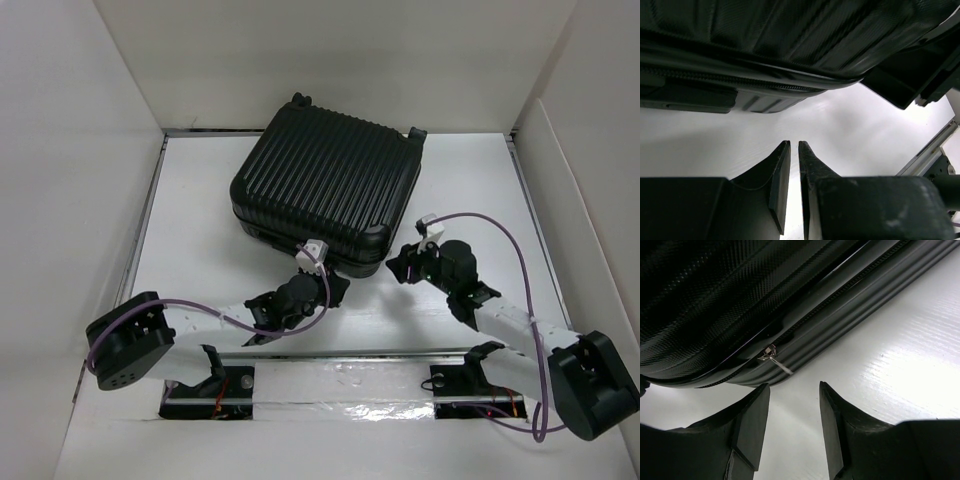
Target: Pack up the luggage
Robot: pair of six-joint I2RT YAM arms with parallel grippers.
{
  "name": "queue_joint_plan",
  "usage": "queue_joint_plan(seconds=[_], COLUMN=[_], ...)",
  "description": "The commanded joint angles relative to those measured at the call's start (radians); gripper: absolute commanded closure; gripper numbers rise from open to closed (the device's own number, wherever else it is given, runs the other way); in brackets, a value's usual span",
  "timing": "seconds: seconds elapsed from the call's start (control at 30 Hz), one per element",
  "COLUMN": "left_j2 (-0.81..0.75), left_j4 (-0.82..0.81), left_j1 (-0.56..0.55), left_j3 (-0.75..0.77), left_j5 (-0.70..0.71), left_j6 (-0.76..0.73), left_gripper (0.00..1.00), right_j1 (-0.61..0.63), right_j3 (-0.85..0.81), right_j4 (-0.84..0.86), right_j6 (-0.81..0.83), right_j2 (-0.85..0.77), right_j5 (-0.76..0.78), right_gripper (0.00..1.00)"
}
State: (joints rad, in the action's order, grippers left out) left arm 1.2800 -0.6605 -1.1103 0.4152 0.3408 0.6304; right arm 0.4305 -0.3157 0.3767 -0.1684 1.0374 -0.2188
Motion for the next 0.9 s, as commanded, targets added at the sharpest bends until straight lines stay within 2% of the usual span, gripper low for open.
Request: queue_joint_plan(seconds=[0.0,0.2,0.5,0.53,0.6,0.7,0.87], left_j2=[0.001,0.01,0.021,0.021,0.024,0.03,0.028], left_j4=[-0.051,-0.051,-0.054,-0.054,-0.056,-0.057,-0.05], left_j1=[0.004,0.024,0.043,0.043,0.043,0.052,0.052], left_j3=[0.048,0.06,0.066,0.068,0.073,0.091,0.114], left_j5=[0.001,-0.006,-0.025,-0.025,-0.025,-0.026,-0.023], left_j6=[-0.026,-0.035,-0.051,-0.052,-0.054,-0.069,-0.086], left_gripper=[0.91,0.91,0.91,0.91,0.91,0.91,0.91], right_j1=[0.014,0.014,0.014,0.014,0.014,0.036,0.071], right_j3=[-0.049,-0.072,-0.095,-0.095,-0.094,-0.08,-0.069], right_j4=[0.082,0.1,0.166,0.175,0.204,0.263,0.287], right_j6=[0.036,0.059,0.076,0.076,0.072,0.061,0.072], right_j2=[0.018,0.024,0.081,0.098,0.108,0.113,0.092], right_j5=[-0.014,0.007,-0.011,-0.013,-0.027,-0.027,0.004], right_gripper=[0.5,0.5,0.56,0.64,0.72,0.75,0.87])
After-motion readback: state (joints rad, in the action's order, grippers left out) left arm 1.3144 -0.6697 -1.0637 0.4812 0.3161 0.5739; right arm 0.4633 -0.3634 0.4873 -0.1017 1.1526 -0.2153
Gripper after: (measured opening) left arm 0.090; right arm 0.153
